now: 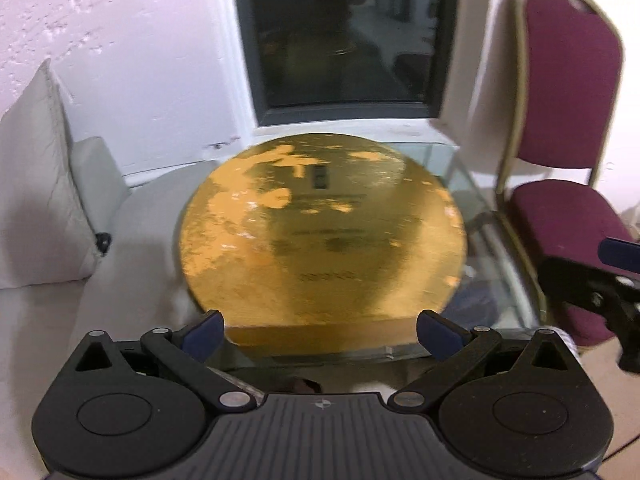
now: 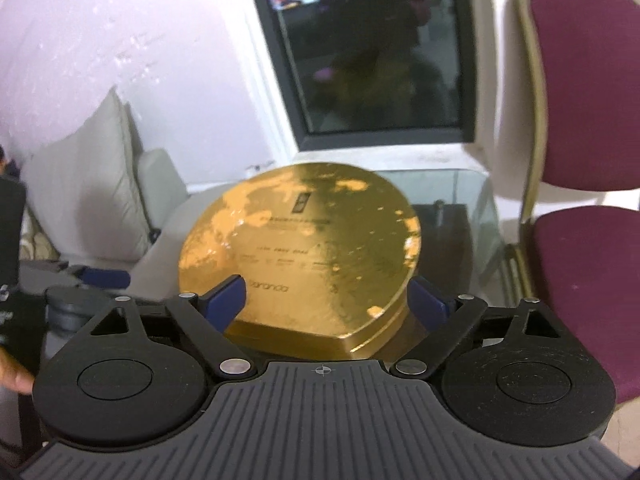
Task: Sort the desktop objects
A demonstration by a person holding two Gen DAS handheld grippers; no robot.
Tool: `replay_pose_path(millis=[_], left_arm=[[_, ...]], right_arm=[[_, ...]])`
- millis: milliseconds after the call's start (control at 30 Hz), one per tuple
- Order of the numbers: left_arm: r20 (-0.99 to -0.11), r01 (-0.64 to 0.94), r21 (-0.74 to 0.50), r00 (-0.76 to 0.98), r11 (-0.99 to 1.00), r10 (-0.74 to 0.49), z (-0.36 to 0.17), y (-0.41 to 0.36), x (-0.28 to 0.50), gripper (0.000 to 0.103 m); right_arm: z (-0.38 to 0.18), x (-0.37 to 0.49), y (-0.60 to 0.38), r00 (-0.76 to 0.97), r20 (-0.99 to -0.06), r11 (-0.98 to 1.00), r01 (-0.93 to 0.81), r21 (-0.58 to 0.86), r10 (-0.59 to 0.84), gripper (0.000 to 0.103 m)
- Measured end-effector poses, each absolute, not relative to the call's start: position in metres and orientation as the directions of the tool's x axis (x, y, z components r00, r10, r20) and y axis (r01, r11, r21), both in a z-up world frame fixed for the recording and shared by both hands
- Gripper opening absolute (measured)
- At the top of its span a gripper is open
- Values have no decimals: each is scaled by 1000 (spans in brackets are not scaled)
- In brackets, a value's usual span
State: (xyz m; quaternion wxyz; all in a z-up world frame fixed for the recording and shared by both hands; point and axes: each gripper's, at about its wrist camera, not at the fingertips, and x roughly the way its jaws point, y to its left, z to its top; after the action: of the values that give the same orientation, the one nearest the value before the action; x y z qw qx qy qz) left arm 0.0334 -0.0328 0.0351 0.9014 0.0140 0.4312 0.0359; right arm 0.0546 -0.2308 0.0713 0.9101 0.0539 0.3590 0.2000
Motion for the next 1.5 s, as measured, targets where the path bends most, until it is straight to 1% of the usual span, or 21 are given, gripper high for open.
replay_pose_path(millis=[100, 333, 500, 767, 900, 1033, 1300, 1500], left_arm=[[-779, -28, 48, 625, 998, 54, 35, -44, 24, 102], [-791, -7, 10, 612, 1000, 12, 30, -58, 7, 102], [-793, 0, -15, 610, 1000, -12, 30, -60, 0, 102], [-801, 32, -45, 597, 998, -56, 29, -66, 1, 102], [-799, 26, -35, 600, 999, -43, 30, -68, 0, 102], [-803, 10, -18, 596, 1000, -20, 28, -66, 2, 102], [-814, 1, 22, 581, 1000, 17, 28, -64, 5, 102], [-823, 3, 33, 568, 999, 25, 25, -63, 8, 102]], right_arm=[[72, 43, -242, 674, -635, 926, -291, 242, 378, 94], [67, 22, -261, 662, -684, 952, -212, 219, 305, 95], [65, 10, -264, 642, -715, 961, -198, 194, 277, 97], [66, 0, -269, 596, -772, 975, -167, 149, 220, 97], [64, 3, -273, 579, -789, 978, -148, 145, 205, 97], [60, 8, -272, 585, -783, 977, -149, 152, 211, 98], [58, 11, -269, 638, -740, 977, -140, 160, 213, 98], [51, 11, -270, 637, -743, 978, -114, 176, 208, 99]])
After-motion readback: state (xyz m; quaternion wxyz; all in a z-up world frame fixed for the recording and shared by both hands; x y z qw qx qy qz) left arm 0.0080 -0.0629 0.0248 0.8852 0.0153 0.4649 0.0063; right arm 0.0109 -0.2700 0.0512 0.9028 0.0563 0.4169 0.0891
